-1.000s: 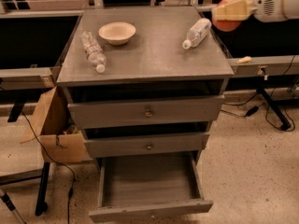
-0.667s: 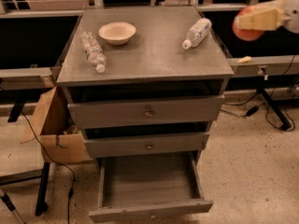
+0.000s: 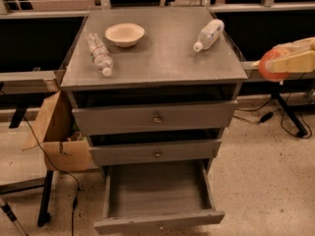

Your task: Place apple into bottom drawer

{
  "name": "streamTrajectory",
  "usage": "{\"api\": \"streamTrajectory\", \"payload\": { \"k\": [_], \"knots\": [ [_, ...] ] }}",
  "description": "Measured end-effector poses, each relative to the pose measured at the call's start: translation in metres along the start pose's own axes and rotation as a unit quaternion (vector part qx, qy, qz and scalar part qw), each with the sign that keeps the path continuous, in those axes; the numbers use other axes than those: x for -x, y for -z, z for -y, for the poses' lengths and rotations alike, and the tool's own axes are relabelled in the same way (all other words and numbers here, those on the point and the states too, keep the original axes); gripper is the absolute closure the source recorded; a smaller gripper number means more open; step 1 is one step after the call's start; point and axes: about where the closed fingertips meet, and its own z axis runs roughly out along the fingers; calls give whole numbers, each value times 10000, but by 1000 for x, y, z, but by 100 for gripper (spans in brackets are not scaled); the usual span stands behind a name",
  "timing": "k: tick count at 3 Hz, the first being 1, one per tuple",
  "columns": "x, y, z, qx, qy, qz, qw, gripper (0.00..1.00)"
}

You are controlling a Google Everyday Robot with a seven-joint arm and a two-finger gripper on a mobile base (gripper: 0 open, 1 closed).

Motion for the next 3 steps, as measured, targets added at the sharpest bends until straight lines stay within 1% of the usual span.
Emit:
{"api": "streamTrajectory", "payload": {
  "k": [1,2,3],
  "knots": [
    [-14,-2,-21,460,-24,-204,9987,100],
    [-14,-2,-21,468,-24,-206,9987,100],
    [-17,-9,-34,592,11,-130,9982,100]
  ]
}}
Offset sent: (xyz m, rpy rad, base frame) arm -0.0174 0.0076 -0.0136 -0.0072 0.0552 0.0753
